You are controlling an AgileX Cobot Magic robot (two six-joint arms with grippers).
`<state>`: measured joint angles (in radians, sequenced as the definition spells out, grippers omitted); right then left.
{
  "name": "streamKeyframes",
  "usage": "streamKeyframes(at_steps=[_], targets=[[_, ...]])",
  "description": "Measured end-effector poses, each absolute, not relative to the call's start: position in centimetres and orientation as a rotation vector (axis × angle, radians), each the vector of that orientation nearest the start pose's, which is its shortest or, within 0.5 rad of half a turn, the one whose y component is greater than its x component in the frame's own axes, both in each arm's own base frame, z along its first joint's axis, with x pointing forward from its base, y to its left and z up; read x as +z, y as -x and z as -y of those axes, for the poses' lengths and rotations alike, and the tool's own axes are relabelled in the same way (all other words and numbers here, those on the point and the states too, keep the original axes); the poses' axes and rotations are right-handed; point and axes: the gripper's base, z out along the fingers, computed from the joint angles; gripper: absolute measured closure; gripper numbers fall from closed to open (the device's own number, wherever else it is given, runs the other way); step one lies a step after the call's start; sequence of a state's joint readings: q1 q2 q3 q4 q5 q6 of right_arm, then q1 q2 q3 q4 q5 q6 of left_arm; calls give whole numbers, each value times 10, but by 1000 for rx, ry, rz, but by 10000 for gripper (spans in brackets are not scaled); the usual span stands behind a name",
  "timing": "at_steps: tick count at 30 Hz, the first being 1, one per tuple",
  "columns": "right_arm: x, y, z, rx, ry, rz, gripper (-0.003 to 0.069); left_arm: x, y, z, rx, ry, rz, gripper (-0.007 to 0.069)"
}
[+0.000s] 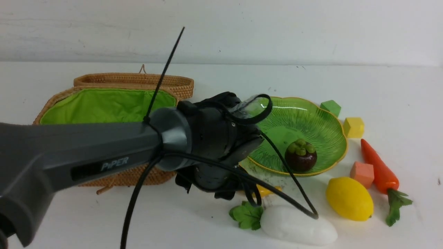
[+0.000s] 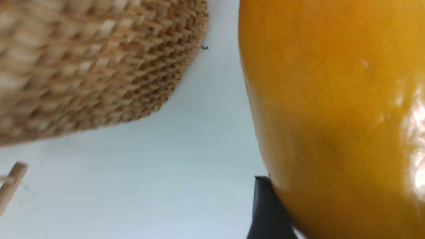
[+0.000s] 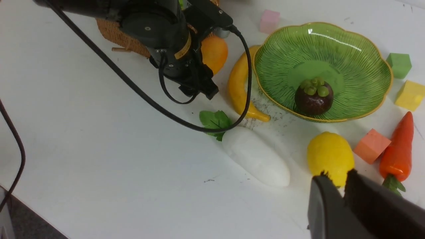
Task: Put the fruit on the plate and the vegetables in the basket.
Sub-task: Grab the mango with your left arm and place it on the right plate
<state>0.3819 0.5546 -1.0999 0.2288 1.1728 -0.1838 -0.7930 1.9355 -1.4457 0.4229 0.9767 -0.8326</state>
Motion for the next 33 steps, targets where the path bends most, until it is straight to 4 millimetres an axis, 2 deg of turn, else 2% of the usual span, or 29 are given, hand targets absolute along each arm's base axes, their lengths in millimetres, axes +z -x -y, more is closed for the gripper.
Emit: streamKeyframes(at_steps=[5, 8, 10, 12, 16, 19, 21, 25, 28, 31, 33], targets=[[427, -37, -35, 394, 611, -1998, 561, 223, -291, 261, 179, -268, -2731, 206], [432, -42, -32, 333, 575, -1943, 561, 243, -286, 268, 91, -371, -2655, 206], [433, -44, -30, 313, 556, -1930, 561, 250, -287, 272, 45, -413, -2613, 206], [436, -47, -27, 275, 498, -1900, 561, 263, -293, 284, -72, -542, -2469, 206], [438, -49, -23, 253, 443, -1890, 561, 272, -304, 303, -216, -702, -2229, 206], [438, -50, -23, 256, 425, -1890, 561, 267, -313, 313, -274, -762, -2114, 206], [438, -50, -23, 257, 423, -1898, 561, 259, -327, 315, -300, -757, -2073, 206], [435, -48, -23, 256, 432, -1931, 558, 237, -350, 308, -284, -703, -2118, 206], [434, -48, -23, 263, 434, -1941, 555, 224, -359, 304, -265, -681, -2153, 205], [434, -48, -23, 267, 434, -1942, 552, 221, -359, 304, -261, -680, -2163, 149], [434, -47, -24, 281, 433, -1942, 552, 223, -359, 306, -275, -680, -2150, 41]])
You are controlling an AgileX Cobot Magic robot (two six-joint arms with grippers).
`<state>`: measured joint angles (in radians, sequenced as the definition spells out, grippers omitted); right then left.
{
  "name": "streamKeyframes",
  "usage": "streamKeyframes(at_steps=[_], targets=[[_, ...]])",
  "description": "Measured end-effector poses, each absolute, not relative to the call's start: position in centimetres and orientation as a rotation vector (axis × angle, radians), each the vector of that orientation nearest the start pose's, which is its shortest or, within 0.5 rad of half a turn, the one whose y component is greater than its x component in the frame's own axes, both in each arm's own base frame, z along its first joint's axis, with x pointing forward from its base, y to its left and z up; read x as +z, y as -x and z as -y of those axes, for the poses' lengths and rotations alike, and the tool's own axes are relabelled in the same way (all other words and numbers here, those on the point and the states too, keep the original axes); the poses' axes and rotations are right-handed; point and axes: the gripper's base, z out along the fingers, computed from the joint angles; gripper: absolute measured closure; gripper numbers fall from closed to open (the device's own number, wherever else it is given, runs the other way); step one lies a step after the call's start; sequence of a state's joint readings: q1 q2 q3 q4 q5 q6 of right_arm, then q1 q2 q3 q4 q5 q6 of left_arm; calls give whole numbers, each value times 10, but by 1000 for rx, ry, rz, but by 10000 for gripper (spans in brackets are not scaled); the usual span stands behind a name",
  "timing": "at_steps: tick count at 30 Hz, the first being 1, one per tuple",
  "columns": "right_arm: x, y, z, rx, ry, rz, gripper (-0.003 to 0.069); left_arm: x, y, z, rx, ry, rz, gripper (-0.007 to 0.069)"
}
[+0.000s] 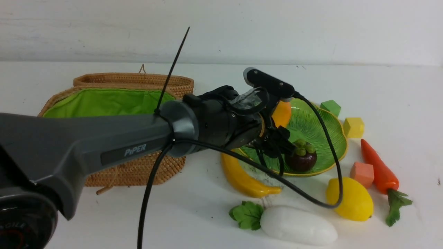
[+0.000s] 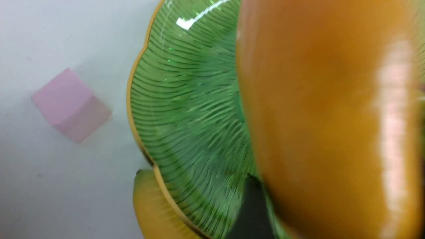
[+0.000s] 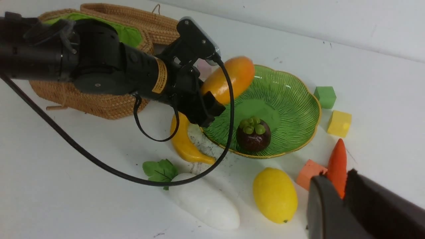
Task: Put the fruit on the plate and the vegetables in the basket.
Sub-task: Grab the mango with your left arm and place it on the right plate, then use the left arm to grab a banana and put it into the right plate
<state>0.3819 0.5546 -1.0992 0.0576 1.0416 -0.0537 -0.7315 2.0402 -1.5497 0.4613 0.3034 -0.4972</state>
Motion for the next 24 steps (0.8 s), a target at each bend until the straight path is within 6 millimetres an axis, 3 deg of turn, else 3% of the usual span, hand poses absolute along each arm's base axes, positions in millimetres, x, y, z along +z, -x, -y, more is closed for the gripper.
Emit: streamKeyframes(at_steps=[4, 7, 10, 14, 18, 20, 24], targets=[[433, -47, -25, 302, 437, -1952, 552, 224, -359, 307, -274, -681, -2150, -36], [432, -45, -26, 310, 444, -1975, 552, 226, -355, 304, -238, -678, -2186, -34], [430, -45, -26, 311, 448, -1989, 552, 243, -343, 301, -191, -678, -2222, 9], [430, -45, -26, 311, 450, -1994, 552, 290, -309, 294, -164, -652, -2247, 167], [429, -43, -27, 329, 456, -2011, 552, 329, -275, 281, -134, -653, -2287, 419], [427, -42, -28, 347, 468, -2028, 552, 348, -256, 268, -75, -752, -2298, 596], [426, -40, -30, 375, 498, -2035, 548, 358, -232, 251, 18, -1112, -2317, 638]])
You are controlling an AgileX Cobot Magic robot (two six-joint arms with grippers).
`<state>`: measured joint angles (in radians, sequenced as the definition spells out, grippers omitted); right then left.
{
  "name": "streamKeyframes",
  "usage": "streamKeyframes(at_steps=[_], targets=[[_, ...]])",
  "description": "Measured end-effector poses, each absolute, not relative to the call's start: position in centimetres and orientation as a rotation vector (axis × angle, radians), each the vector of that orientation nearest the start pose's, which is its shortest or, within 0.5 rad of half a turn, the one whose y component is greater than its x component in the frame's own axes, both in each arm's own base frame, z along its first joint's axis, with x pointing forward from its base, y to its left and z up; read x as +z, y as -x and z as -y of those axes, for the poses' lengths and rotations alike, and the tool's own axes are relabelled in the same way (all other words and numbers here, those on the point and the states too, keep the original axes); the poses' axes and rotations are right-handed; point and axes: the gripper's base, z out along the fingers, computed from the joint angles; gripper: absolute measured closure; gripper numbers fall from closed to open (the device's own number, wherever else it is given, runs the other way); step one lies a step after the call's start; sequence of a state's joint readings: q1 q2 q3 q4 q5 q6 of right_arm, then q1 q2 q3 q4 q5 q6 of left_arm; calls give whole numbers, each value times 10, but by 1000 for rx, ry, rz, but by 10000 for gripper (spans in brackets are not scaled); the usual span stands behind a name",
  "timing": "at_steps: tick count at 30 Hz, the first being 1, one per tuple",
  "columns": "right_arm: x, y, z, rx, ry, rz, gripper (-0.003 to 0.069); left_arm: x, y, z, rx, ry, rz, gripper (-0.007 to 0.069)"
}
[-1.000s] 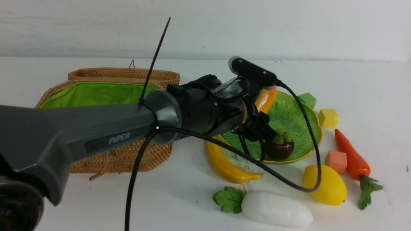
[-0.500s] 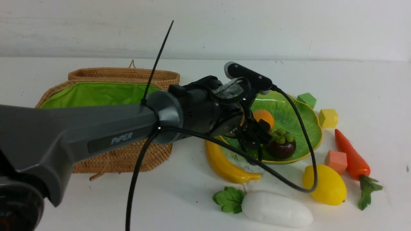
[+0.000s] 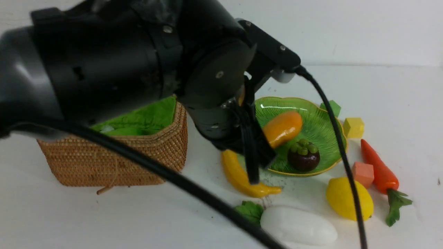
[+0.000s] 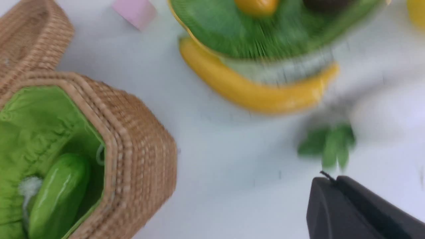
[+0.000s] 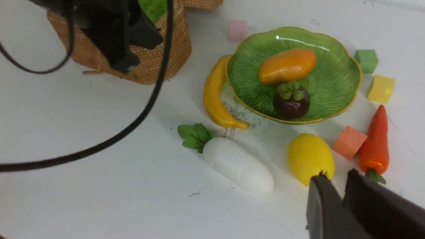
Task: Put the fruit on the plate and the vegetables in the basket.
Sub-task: Use the left arm to grab a banana and put it into the right plate
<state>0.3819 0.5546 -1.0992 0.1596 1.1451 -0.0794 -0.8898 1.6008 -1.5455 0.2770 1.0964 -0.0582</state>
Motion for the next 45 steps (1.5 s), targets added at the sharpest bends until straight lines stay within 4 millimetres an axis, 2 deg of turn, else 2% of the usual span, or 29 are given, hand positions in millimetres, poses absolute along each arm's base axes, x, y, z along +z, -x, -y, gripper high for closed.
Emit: streamKeyframes(at_steps=[2, 3, 5, 8, 11, 14, 22, 25, 28, 34, 45], targets=[[426, -40, -31, 379, 508, -2033, 547, 352, -219, 244, 24, -1402, -2297, 638], [426, -40, -31, 377, 511, -2032, 545, 349, -215, 243, 14, -1486, -2286, 638], [426, -39, -31, 376, 517, -2030, 543, 333, -207, 241, -43, -1773, -2203, 638], [426, -39, -31, 375, 520, -2030, 540, 317, -211, 241, -67, -1954, -2079, 638], [426, -39, -31, 373, 525, -2037, 538, 301, -228, 246, -42, -2010, -1943, 616], [424, -38, -31, 371, 534, -2058, 533, 287, -249, 256, -16, -1960, -1856, 529], [419, -36, -29, 348, 551, -2114, 531, 243, -281, 276, 122, -2058, -1646, 109], [418, -35, -28, 346, 556, -2129, 531, 231, -287, 280, 162, -2086, -1609, 48], [418, -34, -29, 354, 559, -2133, 528, 218, -294, 283, 216, -2115, -1565, 47], [418, -34, -29, 355, 562, -2139, 524, 204, -303, 287, 301, -2153, -1482, 107], [417, -34, -29, 353, 563, -2142, 520, 188, -308, 289, 345, -2197, -1443, 214]])
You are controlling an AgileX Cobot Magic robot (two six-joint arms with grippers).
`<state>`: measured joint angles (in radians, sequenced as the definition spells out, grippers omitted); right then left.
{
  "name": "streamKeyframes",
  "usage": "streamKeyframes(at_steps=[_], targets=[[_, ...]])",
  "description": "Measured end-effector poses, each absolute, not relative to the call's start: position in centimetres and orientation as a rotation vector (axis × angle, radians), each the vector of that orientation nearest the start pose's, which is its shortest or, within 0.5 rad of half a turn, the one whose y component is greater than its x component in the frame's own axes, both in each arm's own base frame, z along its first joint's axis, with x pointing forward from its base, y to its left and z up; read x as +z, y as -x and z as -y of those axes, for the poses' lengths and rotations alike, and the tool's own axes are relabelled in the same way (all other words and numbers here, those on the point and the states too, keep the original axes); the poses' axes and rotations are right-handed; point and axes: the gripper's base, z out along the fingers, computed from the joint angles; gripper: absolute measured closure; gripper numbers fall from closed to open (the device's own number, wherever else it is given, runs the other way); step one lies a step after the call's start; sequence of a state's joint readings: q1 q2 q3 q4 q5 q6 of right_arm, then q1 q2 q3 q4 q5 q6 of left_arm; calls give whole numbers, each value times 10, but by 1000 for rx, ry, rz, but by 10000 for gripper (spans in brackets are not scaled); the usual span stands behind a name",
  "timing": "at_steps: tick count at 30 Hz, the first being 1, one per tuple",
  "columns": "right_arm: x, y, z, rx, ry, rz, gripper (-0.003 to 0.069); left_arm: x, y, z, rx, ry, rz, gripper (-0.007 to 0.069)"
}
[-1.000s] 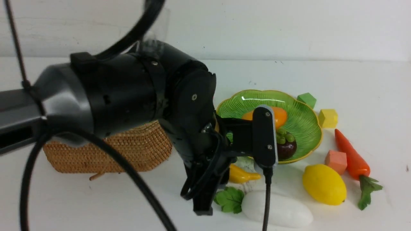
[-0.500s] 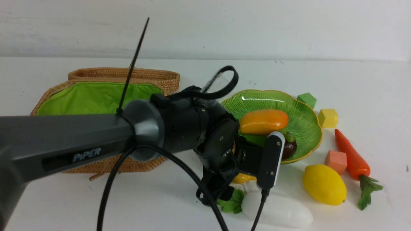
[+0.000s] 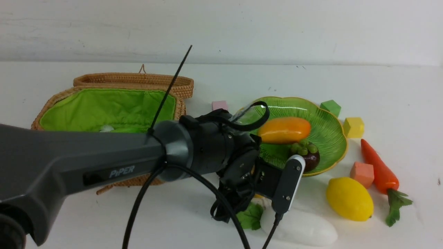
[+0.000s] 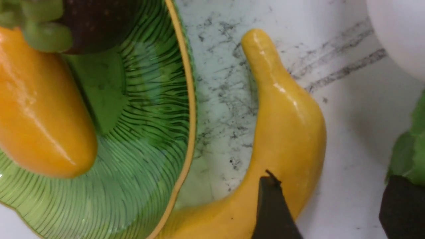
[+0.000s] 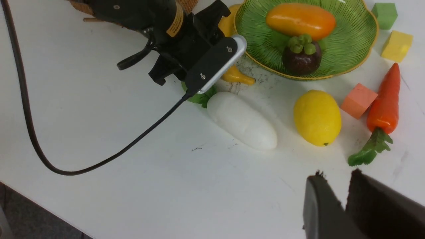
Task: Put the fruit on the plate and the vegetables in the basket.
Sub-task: Use the left arm to grab a banana and put it into the right plate
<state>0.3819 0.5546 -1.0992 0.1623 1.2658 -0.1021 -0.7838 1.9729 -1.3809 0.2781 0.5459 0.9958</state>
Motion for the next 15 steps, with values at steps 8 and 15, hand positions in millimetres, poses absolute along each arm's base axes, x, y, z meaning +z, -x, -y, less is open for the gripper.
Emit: streamKeyframes(at_steps=[8, 15], targets=[[417, -34, -29, 353, 563, -2142, 512, 178, -309, 290, -468, 2996, 1954, 261], [417, -34, -29, 353, 563, -2143, 510, 180, -309, 290, -446, 2956, 2043, 261]])
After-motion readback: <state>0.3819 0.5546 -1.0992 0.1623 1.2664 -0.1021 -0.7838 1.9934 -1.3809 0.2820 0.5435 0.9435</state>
